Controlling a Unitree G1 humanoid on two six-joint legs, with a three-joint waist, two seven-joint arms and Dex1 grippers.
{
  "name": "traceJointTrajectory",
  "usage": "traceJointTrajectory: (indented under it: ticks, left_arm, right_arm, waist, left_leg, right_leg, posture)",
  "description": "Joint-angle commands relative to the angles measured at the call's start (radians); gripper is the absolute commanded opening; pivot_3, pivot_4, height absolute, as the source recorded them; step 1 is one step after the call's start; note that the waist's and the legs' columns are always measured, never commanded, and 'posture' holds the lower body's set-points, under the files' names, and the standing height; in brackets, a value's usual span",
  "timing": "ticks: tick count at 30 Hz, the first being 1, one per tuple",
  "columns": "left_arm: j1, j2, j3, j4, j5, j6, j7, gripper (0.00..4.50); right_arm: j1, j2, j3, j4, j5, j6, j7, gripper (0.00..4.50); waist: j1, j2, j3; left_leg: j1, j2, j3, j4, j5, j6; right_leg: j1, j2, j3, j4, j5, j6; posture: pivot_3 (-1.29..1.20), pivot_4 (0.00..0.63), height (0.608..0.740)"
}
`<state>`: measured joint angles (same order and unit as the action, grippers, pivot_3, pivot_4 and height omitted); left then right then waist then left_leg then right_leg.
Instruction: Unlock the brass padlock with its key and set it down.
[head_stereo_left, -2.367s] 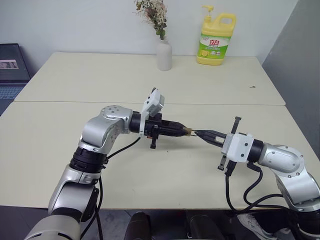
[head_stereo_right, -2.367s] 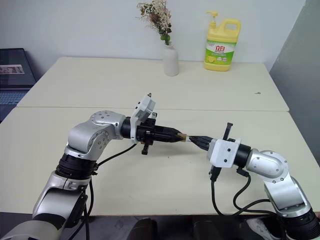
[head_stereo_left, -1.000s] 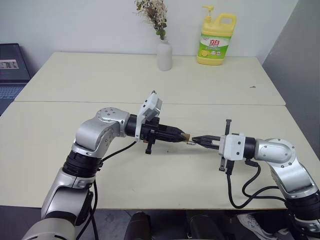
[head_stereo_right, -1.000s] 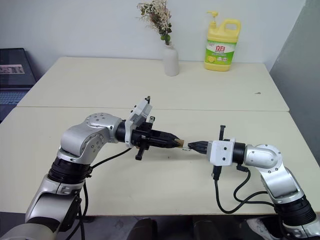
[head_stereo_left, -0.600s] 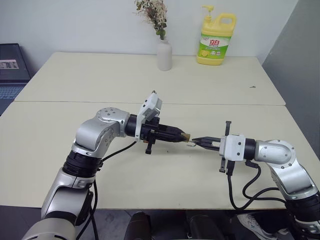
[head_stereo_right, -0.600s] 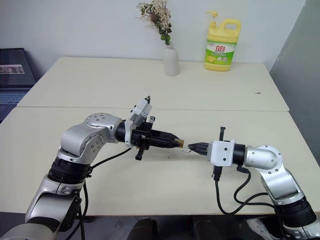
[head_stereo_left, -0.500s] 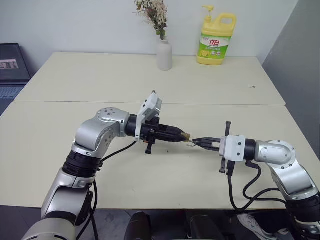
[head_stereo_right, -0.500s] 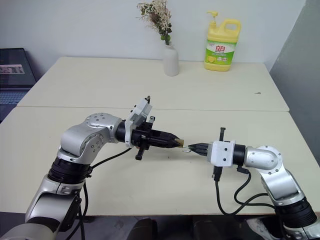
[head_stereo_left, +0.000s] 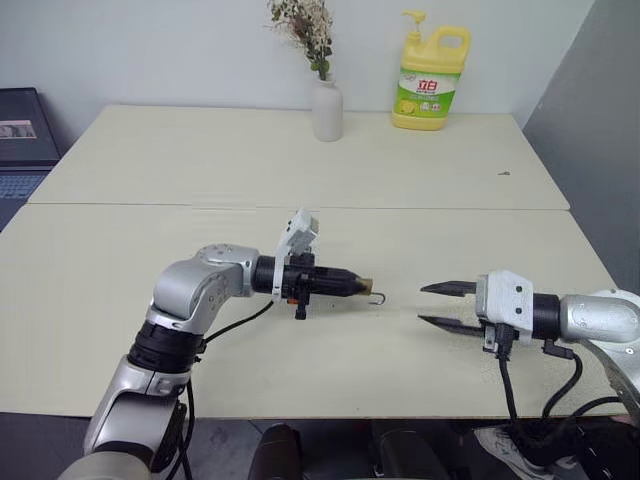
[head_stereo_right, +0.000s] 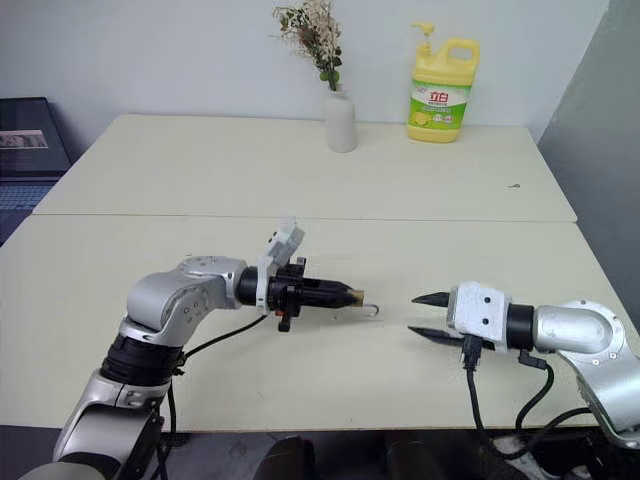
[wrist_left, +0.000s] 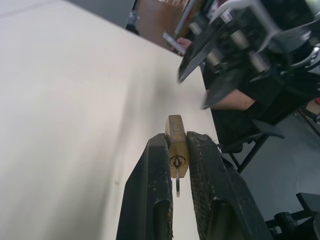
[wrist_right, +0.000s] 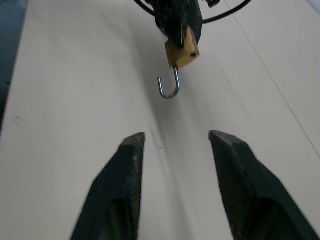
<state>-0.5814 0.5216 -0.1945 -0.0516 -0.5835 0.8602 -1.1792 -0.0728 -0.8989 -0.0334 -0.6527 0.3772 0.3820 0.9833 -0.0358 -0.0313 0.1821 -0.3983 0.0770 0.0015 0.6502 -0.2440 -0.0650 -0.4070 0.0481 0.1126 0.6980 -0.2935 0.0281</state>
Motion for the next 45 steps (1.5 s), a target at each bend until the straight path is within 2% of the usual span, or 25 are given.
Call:
traceJointTrajectory:
  ticks: [1, 4, 14, 25, 28, 32, 33, 39, 42, 45]
  left_arm:
    - [0.014, -0.013, -0.022, -0.009, 0.025, -0.026, 0.026, 0.16]
    - [0.018, -0.027, -0.026, 0.014, 0.042, -0.038, 0.047, 0.16]
    - [0.016, -0.085, -0.057, 0.156, 0.139, -0.121, 0.094, 0.16]
    - [-0.034, -0.162, -0.047, 0.299, 0.188, -0.179, 0.104, 0.16]
    - [-0.045, -0.168, -0.056, 0.328, 0.211, -0.2, 0.102, 1.23]
    - [-0.061, -0.178, -0.064, 0.378, 0.249, -0.248, 0.095, 2.39]
    - [-0.066, -0.182, -0.061, 0.389, 0.257, -0.263, 0.097, 2.79]
    - [-0.065, -0.179, -0.025, 0.363, 0.26, -0.342, 0.093, 4.45]
    - [-0.011, -0.067, 0.016, 0.209, 0.288, -0.45, 0.084, 4.45]
    - [0.05, 0.05, 0.044, 0.09, 0.286, -0.455, 0.059, 4.45]
  right_arm:
    - [-0.012, 0.0, 0.006, -0.059, 0.013, 0.045, -0.03, 3.44]
    - [-0.016, 0.0, 0.025, -0.06, -0.008, 0.058, -0.043, 4.49]
    - [-0.043, 0.015, 0.09, -0.05, -0.049, 0.081, -0.065, 4.5]
    - [-0.029, 0.015, 0.09, -0.048, -0.049, 0.09, -0.074, 4.5]
    - [-0.023, 0.016, 0.087, -0.049, -0.046, 0.092, -0.075, 4.5]
    - [-0.016, 0.017, 0.088, -0.05, -0.046, 0.093, -0.076, 4.5]
    - [-0.015, 0.018, 0.088, -0.051, -0.044, 0.096, -0.077, 4.5]
    - [-0.003, 0.018, 0.085, -0.057, -0.042, 0.102, -0.08, 4.5]
    - [0.015, 0.019, 0.081, -0.06, -0.048, 0.105, -0.089, 4.5]
    - [0.026, 0.02, 0.078, -0.054, -0.055, 0.102, -0.098, 4.5]
  waist:
    - [0.001, 0.0, 0.0]
    - [0.003, 0.0, 0.0]
    - [0.003, 0.0, 0.0]
    - [0.003, 0.0, 0.0]
    - [0.003, 0.0, 0.0]
    - [0.003, 0.0, 0.0]
    - [0.003, 0.0, 0.0]
    - [0.003, 0.0, 0.0]
    - [-0.005, 0.0, 0.0]
    - [-0.011, 0.0, 0.0]
  left_leg:
    - [0.0, 0.0, 0.0, 0.0, 0.0, 0.0]
    - [0.0, 0.0, 0.0, 0.001, 0.0, 0.0]
    - [0.0, 0.0, 0.0, 0.0, 0.0, 0.0]
    - [-0.001, 0.0, 0.0, 0.0, 0.0, 0.0]
    - [-0.001, 0.0, 0.0, 0.0, 0.0, 0.0]
    - [-0.001, -0.001, 0.0, 0.0, 0.0, 0.0]
    - [-0.001, -0.001, 0.0, 0.0, 0.0, 0.0]
    - [0.0, -0.001, 0.0, 0.0, 0.0, 0.0]
    - [0.0, 0.0, 0.0, 0.0, 0.0, 0.0]
    - [0.001, 0.0, 0.0, -0.003, 0.0, 0.0]
  right_leg:
    - [0.0, 0.0, 0.0, 0.0, 0.0, 0.0]
    - [0.0, 0.0, 0.0, 0.0, 0.0, 0.0]
    - [0.0, 0.0, 0.0, 0.0, 0.0, 0.0]
    - [0.0, 0.0, 0.0, 0.0, 0.0, 0.0]
    - [0.0, 0.0, 0.0, 0.0, 0.0, 0.0]
    - [0.0, 0.0, 0.0, 0.0, 0.0, 0.0]
    - [0.0, 0.0, 0.0, 0.0, 0.0, 0.0]
    - [0.0, 0.0, 0.0, 0.0, 0.0, 0.0]
    - [0.0, 0.0, 0.0, 0.0, 0.0, 0.0]
    - [-0.001, 0.0, 0.001, 0.0, 0.0, -0.001]
  posture:
    - [0.0, 0.15, 0.74]
    - [0.0, 0.15, 0.74]
    - [0.0, 0.15, 0.74]
    - [0.0, 0.15, 0.74]
    - [0.0, 0.15, 0.74]
    - [0.0, 0.15, 0.74]
    - [0.0, 0.15, 0.74]
    - [0.0, 0.15, 0.74]
    - [0.0, 0.15, 0.74]
    - [0.0, 0.15, 0.74]
